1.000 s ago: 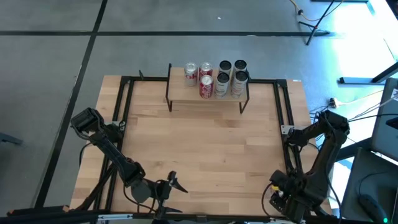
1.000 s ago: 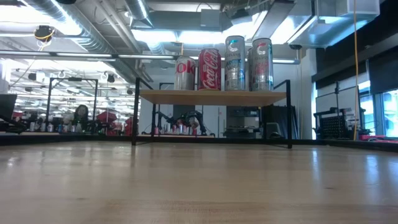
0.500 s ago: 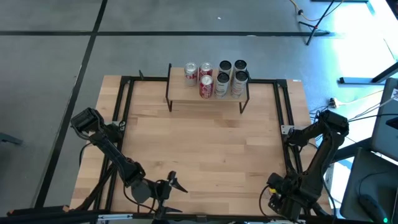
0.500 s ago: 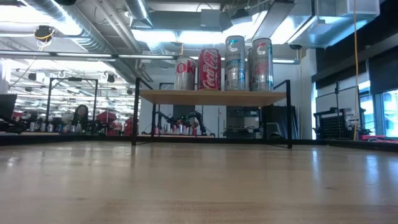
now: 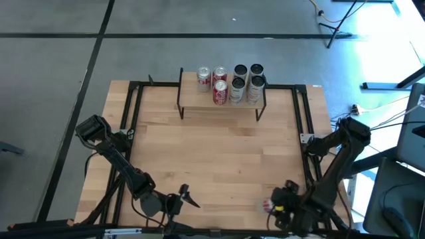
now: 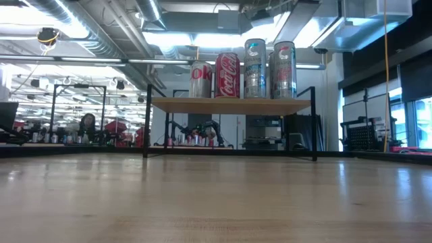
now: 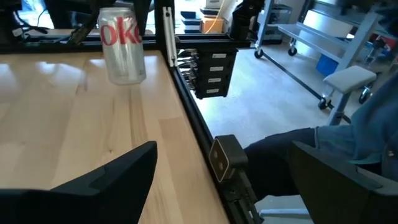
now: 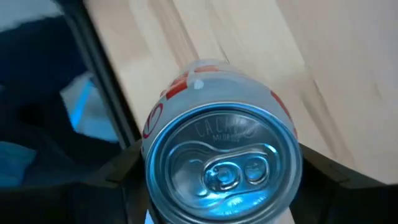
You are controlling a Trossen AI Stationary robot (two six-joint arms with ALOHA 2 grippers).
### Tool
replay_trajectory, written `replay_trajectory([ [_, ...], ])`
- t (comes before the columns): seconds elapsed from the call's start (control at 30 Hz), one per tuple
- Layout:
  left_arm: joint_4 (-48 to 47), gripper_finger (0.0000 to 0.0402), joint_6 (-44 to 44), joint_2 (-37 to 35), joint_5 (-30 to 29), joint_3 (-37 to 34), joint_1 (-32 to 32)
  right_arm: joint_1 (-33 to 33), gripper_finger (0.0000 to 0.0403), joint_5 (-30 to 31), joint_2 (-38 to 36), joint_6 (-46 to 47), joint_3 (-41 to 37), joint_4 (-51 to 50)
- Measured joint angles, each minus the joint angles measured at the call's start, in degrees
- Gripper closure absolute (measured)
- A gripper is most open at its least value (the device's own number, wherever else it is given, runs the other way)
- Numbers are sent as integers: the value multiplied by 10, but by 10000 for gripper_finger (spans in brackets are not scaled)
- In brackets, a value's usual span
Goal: Place canned beverage on shelf
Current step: Put the silver soda can on the shelf aligned with the other silver soda can
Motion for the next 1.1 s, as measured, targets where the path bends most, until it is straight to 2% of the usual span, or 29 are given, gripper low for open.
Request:
replay_trajectory([
  [0.17, -22, 59, -32, 0, -17, 0, 1, -64, 144, 42, 1, -160, 0, 94],
  [0.37, -82, 59, -80, 0, -70, 0, 12, -153, 144, 28, 3, -354, 1, 182],
  [0.53, -134, 59, -118, 0, -89, 0, 36, -223, 144, 17, 18, -480, 37, 178],
  [0.7, -170, 59, -117, 0, -41, -1, 65, -282, 144, -20, 58, -568, 93, 138],
  [0.83, -160, 59, -98, 0, 19, -10, 85, -320, 144, -84, 94, -603, 130, 68],
  [1.1, -144, 59, -57, 0, 78, -45, 138, -374, 144, -126, 136, -666, 152, 8],
])
